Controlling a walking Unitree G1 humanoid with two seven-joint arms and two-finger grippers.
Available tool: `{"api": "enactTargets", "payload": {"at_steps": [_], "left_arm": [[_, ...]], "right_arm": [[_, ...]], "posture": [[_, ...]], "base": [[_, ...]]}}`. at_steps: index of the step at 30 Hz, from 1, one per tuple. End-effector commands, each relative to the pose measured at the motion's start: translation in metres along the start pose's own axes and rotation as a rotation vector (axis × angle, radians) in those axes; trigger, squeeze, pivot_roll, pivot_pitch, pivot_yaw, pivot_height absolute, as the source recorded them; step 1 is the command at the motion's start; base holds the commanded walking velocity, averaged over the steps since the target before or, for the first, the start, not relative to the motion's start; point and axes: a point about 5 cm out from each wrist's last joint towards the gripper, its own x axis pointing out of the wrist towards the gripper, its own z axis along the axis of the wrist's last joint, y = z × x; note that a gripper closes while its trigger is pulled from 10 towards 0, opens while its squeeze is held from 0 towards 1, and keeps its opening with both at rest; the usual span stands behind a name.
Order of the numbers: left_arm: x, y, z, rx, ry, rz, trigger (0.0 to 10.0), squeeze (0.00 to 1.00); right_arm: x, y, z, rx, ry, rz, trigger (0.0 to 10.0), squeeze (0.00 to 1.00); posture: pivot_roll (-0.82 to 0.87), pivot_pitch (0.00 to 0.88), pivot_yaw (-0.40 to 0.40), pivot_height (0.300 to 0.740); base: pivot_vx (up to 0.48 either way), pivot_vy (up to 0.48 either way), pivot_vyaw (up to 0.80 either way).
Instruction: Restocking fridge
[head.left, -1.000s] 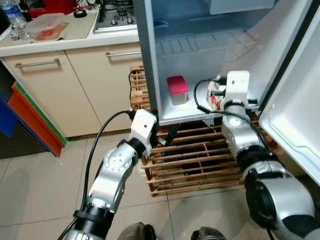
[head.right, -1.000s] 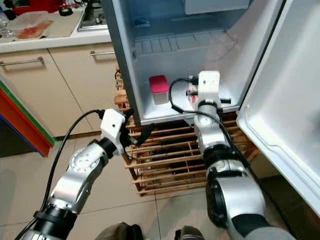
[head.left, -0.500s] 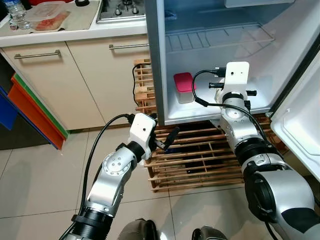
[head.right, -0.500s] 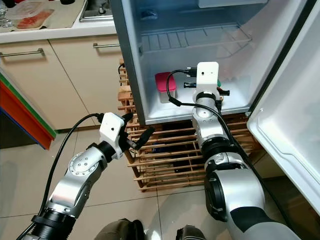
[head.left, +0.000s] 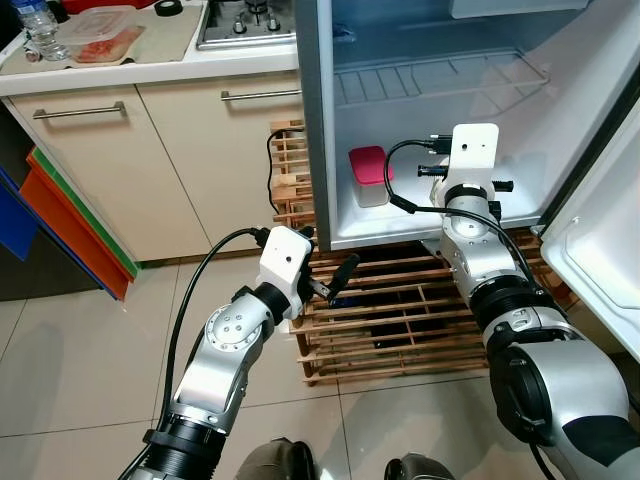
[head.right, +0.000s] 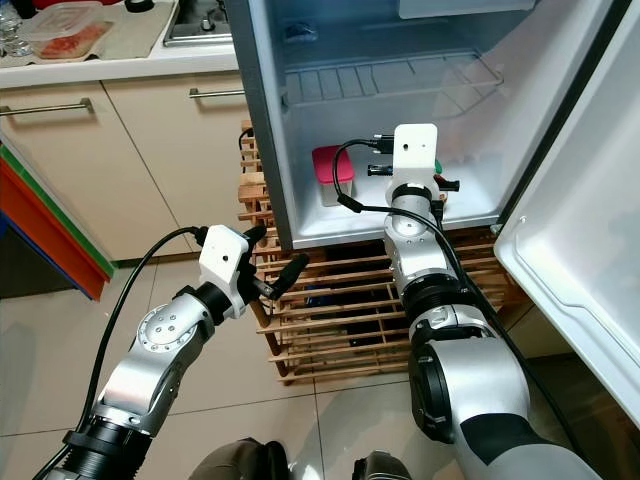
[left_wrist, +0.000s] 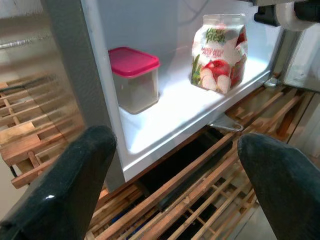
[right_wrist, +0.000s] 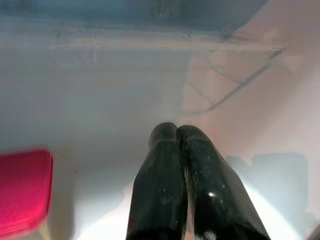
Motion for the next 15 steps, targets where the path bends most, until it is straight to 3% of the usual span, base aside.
{"api": "enactTargets", "payload": {"at_steps": [1,4,9,15], "left_arm": [[-0.018,-0.003,-0.008,-0.010,0.054,0.015,10.0,0.00],[-0.019,-0.003,-0.009,-0.012,0.058,0.018,10.0,0.00],[-0.013,-0.003,-0.008,-0.012,0.050,0.028,10.0,0.00],[-0.015,-0.003,-0.003,-0.017,0.048,0.036,10.0,0.00]], "right_arm": [[-0.031,0.018,-0.021,0.035,0.040,0.007,10.0,0.00],[-0.041,0.021,-0.028,0.038,0.053,0.012,10.0,0.00],[-0.038,0.020,-0.027,0.024,0.045,0.021,10.0,0.00],[-0.044,0.009,-0.016,0.012,0.018,-0.002,10.0,0.00]], "posture": [[0.06,0.201,0.062,0.740],[0.06,0.197,0.061,0.740],[0.05,0.186,0.053,0.740],[0.05,0.181,0.048,0.740]], "base": [[0.000,0.000,0.00],[0.000,0.000,0.00],[0.000,0.000,0.00],[0.000,0.000,0.00]]}}
